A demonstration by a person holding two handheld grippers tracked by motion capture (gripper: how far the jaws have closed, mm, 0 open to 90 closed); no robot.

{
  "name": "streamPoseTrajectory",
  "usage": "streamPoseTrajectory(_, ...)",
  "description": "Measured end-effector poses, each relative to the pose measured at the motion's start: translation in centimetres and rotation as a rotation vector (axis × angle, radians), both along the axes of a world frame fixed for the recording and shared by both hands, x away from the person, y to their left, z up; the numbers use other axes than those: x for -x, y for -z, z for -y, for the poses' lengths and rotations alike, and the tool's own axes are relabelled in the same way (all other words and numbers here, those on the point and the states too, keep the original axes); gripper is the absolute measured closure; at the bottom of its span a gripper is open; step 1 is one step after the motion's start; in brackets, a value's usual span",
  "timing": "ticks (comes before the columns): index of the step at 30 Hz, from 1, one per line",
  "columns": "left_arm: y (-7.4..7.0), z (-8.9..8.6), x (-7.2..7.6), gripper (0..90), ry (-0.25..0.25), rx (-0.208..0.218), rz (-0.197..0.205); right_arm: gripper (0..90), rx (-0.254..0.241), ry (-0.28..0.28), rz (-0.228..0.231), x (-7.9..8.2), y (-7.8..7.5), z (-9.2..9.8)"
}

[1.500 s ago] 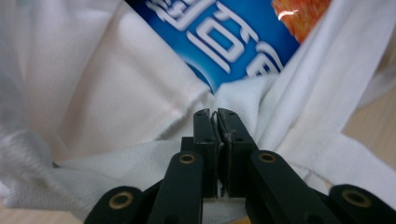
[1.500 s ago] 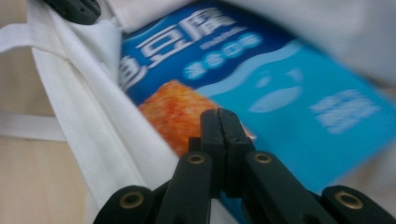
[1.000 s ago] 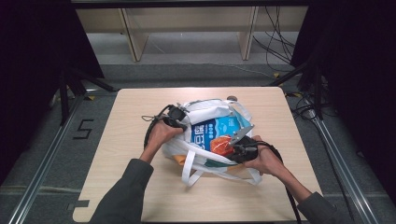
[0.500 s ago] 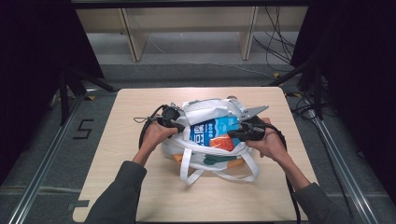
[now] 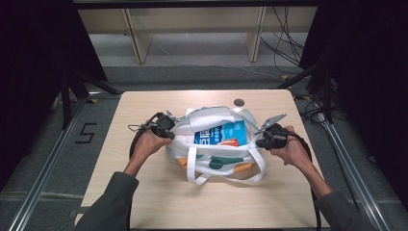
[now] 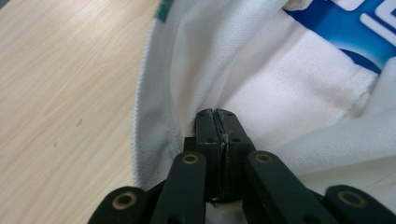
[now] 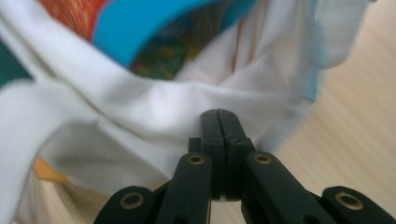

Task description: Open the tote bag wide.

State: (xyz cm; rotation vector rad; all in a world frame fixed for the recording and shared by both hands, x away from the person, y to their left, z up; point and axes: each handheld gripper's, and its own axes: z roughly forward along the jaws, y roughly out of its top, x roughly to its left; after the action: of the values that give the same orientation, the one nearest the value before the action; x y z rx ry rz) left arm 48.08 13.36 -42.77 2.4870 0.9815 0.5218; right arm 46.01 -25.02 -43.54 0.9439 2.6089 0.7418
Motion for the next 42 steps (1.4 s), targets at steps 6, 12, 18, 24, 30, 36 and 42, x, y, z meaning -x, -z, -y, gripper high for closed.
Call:
streamPoseTrajectory(6,-1.9,1.6,-1.3,79.8,0.003,0.248,0.008,90.0,-0.113,-0.036,0.111,-2.7,-3.6,-2.8)
streamPoseTrajectory(12,-1.4,3.8,-3.9,77.7,-0.026,0.296,0.004,90.0,-0.127,-0.043,0.094,-6.9,-3.0,-6.4)
streamPoseTrajectory(18,1.0,3.0,-5.3,84.4,-0.092,0.198,-0.035,90.0,0.013,0.077,-0.008,-11.5,1.4,-7.1)
streamPoseTrajectory(24,1.2,2.4,-5.2,88.6,-0.108,0.17,-0.012,90.0,0.0,0.108,-0.058,-12.0,1.5,-6.3)
streamPoseTrajectory(30,0.2,2.1,-3.4,82.2,-0.057,0.259,-0.015,90.0,-0.039,0.092,0.032,-10.0,-1.3,-5.6)
streamPoseTrajectory(36,0.4,2.5,-2.0,81.0,0.006,0.332,-0.059,90.0,-0.172,0.011,0.036,-4.8,-3.4,-4.4)
streamPoseTrajectory(42,1.0,2.5,-1.9,82.8,0.007,0.309,-0.064,90.0,-0.168,-0.189,-0.039,0.0,-2.0,-5.2)
